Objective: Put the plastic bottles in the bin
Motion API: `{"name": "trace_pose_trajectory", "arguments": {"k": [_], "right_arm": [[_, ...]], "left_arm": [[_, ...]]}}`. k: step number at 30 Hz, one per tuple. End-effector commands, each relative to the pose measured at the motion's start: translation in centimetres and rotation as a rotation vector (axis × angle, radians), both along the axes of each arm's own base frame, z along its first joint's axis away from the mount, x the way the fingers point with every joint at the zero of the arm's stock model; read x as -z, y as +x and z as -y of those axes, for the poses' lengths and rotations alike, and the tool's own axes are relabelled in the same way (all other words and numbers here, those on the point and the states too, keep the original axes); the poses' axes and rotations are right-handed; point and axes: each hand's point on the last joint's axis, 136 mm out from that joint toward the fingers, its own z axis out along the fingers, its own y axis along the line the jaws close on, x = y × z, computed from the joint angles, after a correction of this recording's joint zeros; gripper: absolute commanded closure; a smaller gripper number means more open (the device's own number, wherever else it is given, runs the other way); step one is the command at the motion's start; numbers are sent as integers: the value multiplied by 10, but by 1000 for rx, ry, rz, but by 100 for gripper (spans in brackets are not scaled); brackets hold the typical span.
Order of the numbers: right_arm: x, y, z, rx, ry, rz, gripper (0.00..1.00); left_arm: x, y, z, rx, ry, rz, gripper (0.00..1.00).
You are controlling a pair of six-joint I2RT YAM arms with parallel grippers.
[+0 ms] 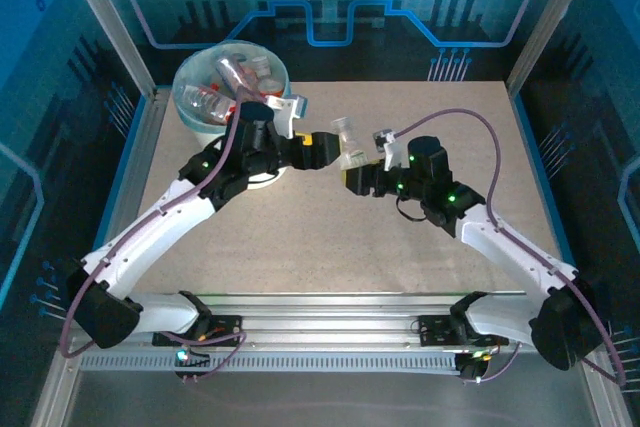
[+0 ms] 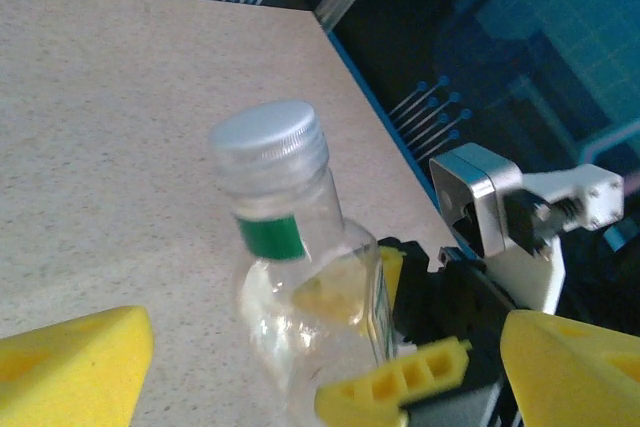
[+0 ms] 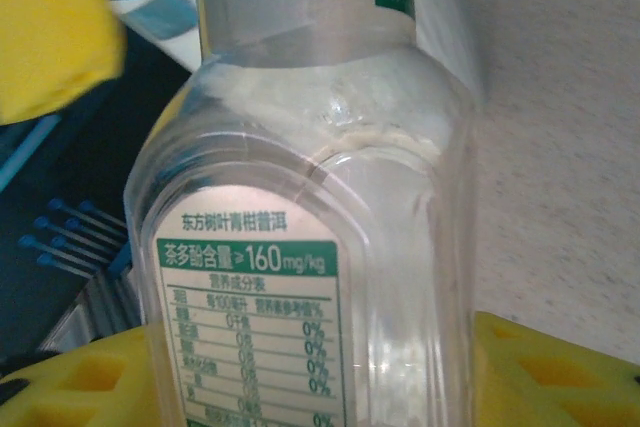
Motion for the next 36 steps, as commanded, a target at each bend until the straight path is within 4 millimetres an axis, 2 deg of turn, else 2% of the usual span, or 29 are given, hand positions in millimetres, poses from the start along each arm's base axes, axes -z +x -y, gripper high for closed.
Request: {"name": "trace_pose_trajectory", "arguments": {"k": [1,5,11,16,21,26,27,29,34,36], "right_arm": [[-25,-14,-13,-91,29,127,44],[-34,-27,-19,-114,32,167,43],[-40,-39,-21,-146,35,178,42],[-48,-53,-26,-188,45,204,42],[-46,-59,-33,-217,32,202,42],[-34,-59,-38,-216,-2,175,40],[-46,-57,-40,-208,6,196,40],[-46,-54,-41,-196,-7,193,39],[-53,-42,-38,-118,-46,194,27],[-57,-40,-36,-99,-48,195,20]], "left_arm": [[-12,-6,14,74,-57,-30,13],[-9,-6,16,78,-68,-56,22],[-1,-6,9,42,-47,-48,25],[-6,-8,7,40,-56,-28,33],[-10,-8,3,30,-52,-7,36],[-14,-10,0,28,-50,6,50],[-14,-10,-2,24,-48,8,53],[-15,-11,-5,14,-44,18,61],[-27,-4,-19,-43,-39,65,69],[-35,1,-30,-88,-42,90,77]]}}
